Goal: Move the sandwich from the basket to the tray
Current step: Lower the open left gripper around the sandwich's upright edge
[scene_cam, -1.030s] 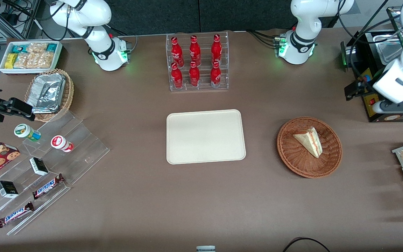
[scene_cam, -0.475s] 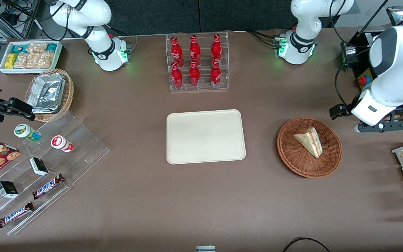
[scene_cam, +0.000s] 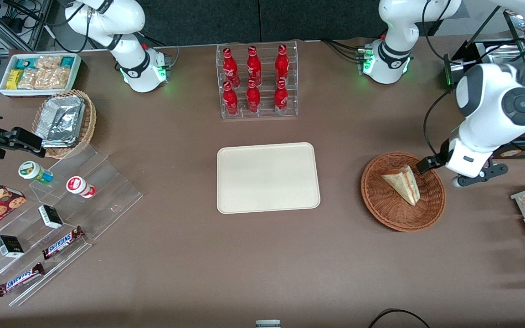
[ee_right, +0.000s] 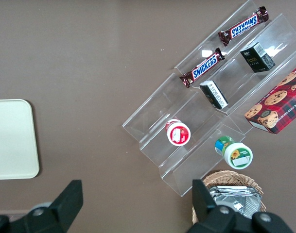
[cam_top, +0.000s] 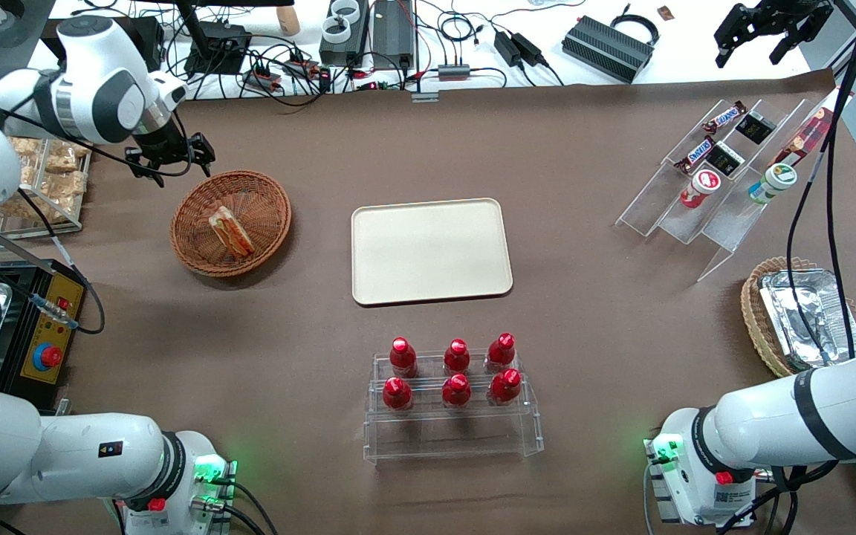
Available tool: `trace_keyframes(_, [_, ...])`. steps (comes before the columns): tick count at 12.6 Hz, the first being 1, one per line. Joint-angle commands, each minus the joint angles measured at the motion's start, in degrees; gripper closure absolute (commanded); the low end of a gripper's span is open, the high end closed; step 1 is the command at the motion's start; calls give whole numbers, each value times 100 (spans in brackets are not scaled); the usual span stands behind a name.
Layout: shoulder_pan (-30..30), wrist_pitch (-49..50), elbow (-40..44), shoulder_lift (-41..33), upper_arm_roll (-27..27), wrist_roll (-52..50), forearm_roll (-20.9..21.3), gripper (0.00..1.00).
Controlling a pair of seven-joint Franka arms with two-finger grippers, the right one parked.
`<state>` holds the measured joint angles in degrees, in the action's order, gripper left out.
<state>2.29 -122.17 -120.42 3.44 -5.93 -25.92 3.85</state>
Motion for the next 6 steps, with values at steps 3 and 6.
trace_keyframes(3, [-53, -921, -377, 375, -31, -1510, -51, 0])
trace_keyframes(6, [-80, -1316, -456, 648, -40, -1784, -121, 0])
